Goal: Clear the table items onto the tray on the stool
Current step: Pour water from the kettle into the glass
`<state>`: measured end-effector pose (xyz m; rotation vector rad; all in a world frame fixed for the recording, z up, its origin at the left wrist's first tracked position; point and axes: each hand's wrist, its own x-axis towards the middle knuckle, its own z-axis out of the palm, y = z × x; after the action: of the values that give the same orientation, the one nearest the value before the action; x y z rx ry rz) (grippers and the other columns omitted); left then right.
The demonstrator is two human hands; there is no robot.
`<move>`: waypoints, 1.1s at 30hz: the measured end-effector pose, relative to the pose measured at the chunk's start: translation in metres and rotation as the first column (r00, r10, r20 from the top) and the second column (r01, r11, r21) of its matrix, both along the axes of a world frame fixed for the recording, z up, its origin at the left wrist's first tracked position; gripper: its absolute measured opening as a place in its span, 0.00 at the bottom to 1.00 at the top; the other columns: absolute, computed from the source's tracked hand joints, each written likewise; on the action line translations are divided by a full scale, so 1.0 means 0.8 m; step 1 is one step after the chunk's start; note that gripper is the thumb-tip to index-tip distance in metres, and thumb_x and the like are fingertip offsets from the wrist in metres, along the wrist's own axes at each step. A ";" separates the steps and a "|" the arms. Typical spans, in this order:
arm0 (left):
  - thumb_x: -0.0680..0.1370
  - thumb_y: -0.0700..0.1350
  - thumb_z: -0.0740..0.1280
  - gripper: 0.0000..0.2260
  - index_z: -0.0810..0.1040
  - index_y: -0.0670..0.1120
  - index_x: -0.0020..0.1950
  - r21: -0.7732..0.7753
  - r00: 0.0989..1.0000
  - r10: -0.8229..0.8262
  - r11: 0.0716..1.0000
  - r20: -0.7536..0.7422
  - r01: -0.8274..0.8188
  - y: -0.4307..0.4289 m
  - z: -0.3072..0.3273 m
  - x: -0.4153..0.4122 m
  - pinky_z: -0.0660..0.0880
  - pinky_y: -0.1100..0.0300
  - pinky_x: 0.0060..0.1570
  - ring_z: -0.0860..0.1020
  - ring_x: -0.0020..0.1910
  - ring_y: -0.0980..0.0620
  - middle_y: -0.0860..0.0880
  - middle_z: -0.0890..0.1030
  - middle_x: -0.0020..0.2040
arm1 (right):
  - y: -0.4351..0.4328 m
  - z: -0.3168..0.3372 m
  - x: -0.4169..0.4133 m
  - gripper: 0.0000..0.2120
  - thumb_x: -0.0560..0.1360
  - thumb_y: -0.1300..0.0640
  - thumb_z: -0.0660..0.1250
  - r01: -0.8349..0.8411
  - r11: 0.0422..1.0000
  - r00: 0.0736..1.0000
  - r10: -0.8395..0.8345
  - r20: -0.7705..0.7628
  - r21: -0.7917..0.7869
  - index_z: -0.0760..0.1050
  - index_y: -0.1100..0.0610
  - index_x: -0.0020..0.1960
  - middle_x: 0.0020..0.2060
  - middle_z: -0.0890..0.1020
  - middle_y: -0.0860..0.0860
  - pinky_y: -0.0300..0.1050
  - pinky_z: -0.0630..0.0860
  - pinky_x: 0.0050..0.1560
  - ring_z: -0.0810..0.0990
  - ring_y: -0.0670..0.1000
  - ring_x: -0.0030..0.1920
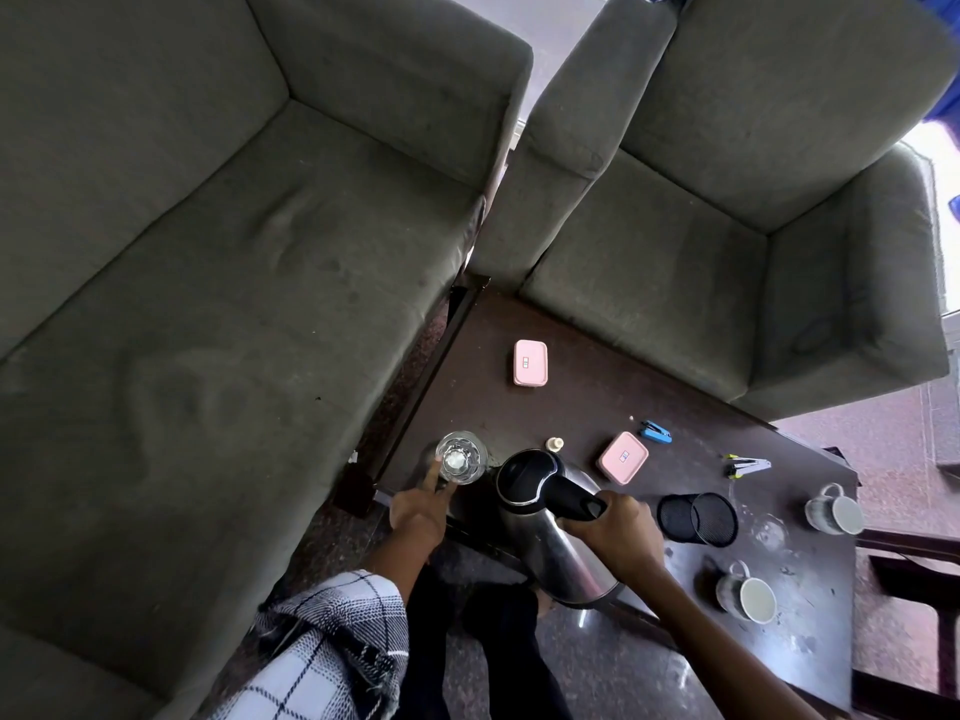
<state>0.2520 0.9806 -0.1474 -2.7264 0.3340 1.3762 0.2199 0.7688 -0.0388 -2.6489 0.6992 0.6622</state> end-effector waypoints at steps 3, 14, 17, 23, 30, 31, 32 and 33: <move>0.77 0.39 0.61 0.35 0.43 0.57 0.76 -0.004 1.000 0.007 1.000 -0.002 -0.007 0.000 0.000 0.000 0.69 0.48 0.62 0.64 0.72 0.45 0.52 0.31 0.76 | 0.000 0.000 0.000 0.18 0.62 0.41 0.73 0.002 1.000 1.000 -0.002 -0.003 0.005 0.76 0.54 0.38 0.33 0.78 0.50 0.40 0.68 0.33 0.77 0.52 0.35; 0.78 0.40 0.60 0.34 0.44 0.57 0.76 -0.001 1.000 0.017 1.000 -0.009 -0.017 0.001 0.003 -0.001 0.70 0.48 0.61 0.67 0.70 0.43 0.52 0.32 0.76 | 0.000 0.001 0.000 0.17 0.61 0.40 0.73 0.015 1.000 1.000 -0.015 -0.009 0.014 0.73 0.52 0.35 0.33 0.79 0.50 0.40 0.68 0.33 0.78 0.53 0.37; 0.79 0.40 0.59 0.33 0.43 0.57 0.76 -0.001 1.000 0.018 1.000 -0.013 -0.018 0.001 0.005 0.000 0.70 0.49 0.61 0.68 0.69 0.43 0.52 0.32 0.76 | 0.001 0.001 0.000 0.17 0.61 0.40 0.73 0.012 1.000 1.000 -0.012 -0.009 0.015 0.73 0.53 0.35 0.33 0.79 0.50 0.40 0.67 0.32 0.77 0.53 0.36; 0.78 0.40 0.60 0.34 0.44 0.57 0.76 -0.007 0.999 0.042 0.999 -0.027 -0.042 0.001 0.007 0.001 0.67 0.45 0.64 0.66 0.70 0.43 0.53 0.32 0.76 | 0.001 0.002 -0.001 0.16 0.62 0.42 0.73 0.011 1.000 1.000 -0.011 -0.007 0.023 0.71 0.52 0.33 0.32 0.78 0.50 0.40 0.66 0.31 0.77 0.52 0.35; 0.78 0.40 0.61 0.35 0.43 0.59 0.76 0.004 0.997 0.058 0.998 -0.055 -0.057 0.001 -0.002 0.001 0.64 0.39 0.67 0.65 0.71 0.42 0.54 0.30 0.75 | 0.003 0.001 0.000 0.17 0.61 0.41 0.73 0.015 1.000 1.000 -0.015 -0.013 0.014 0.73 0.53 0.34 0.33 0.78 0.51 0.41 0.67 0.34 0.77 0.53 0.35; 0.78 0.40 0.61 0.36 0.42 0.59 0.76 0.006 0.997 0.058 0.998 -0.058 -0.058 0.002 -0.003 0.001 0.63 0.37 0.67 0.65 0.71 0.42 0.54 0.30 0.75 | 0.003 0.002 0.000 0.17 0.61 0.41 0.73 0.013 1.000 1.000 -0.013 -0.013 0.009 0.74 0.53 0.35 0.33 0.78 0.51 0.41 0.67 0.33 0.76 0.53 0.35; 0.77 0.39 0.61 0.36 0.42 0.59 0.76 0.007 0.996 0.058 0.998 -0.061 -0.058 0.002 -0.003 0.001 0.62 0.36 0.67 0.65 0.71 0.42 0.54 0.30 0.75 | 0.003 0.002 0.000 0.17 0.61 0.41 0.73 0.012 1.000 1.000 -0.012 -0.012 0.008 0.75 0.54 0.36 0.33 0.78 0.51 0.40 0.66 0.33 0.76 0.53 0.35; 0.77 0.39 0.61 0.36 0.42 0.59 0.76 0.006 0.997 0.055 0.998 -0.061 -0.054 0.002 -0.003 0.002 0.63 0.37 0.67 0.65 0.71 0.42 0.54 0.30 0.75 | 0.003 0.002 0.001 0.17 0.62 0.41 0.73 0.011 1.000 1.000 -0.011 -0.011 0.008 0.75 0.54 0.36 0.33 0.78 0.50 0.40 0.66 0.33 0.76 0.53 0.35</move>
<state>0.2533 0.9824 -0.1501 -2.7132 0.2616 1.4750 0.2204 0.7712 -0.0369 -2.6348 0.7118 0.6751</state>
